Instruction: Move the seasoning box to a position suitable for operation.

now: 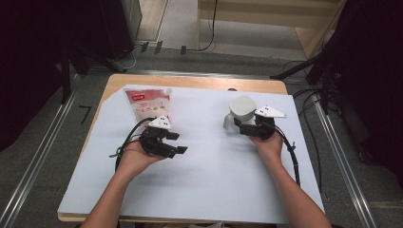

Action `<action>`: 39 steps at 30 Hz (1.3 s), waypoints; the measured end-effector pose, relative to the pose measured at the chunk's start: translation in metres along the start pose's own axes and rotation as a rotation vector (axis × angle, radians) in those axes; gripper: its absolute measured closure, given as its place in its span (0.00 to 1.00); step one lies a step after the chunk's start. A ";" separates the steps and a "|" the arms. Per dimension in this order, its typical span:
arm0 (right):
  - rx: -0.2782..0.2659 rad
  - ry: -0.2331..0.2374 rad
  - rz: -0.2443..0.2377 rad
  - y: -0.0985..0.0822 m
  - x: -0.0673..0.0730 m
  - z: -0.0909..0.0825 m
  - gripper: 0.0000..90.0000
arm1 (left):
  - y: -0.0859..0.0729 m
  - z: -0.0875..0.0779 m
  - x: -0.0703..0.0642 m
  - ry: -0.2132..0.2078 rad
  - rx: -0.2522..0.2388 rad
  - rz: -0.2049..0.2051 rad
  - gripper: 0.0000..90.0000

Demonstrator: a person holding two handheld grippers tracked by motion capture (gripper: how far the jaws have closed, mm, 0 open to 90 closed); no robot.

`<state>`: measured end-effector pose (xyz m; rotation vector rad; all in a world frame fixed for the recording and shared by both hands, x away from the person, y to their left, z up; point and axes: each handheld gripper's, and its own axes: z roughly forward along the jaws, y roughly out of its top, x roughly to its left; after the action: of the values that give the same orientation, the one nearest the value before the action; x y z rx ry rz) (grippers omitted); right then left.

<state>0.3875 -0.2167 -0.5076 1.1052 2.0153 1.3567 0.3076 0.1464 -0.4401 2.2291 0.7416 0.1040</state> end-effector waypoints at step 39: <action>-0.041 0.009 0.065 -0.002 -0.007 0.010 0.16 | 0.002 0.006 0.001 -0.020 0.013 0.001 0.42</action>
<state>0.3984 -0.2177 -0.5141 1.1582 1.9646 1.4307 0.3114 0.1415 -0.4431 2.2399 0.7316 0.0771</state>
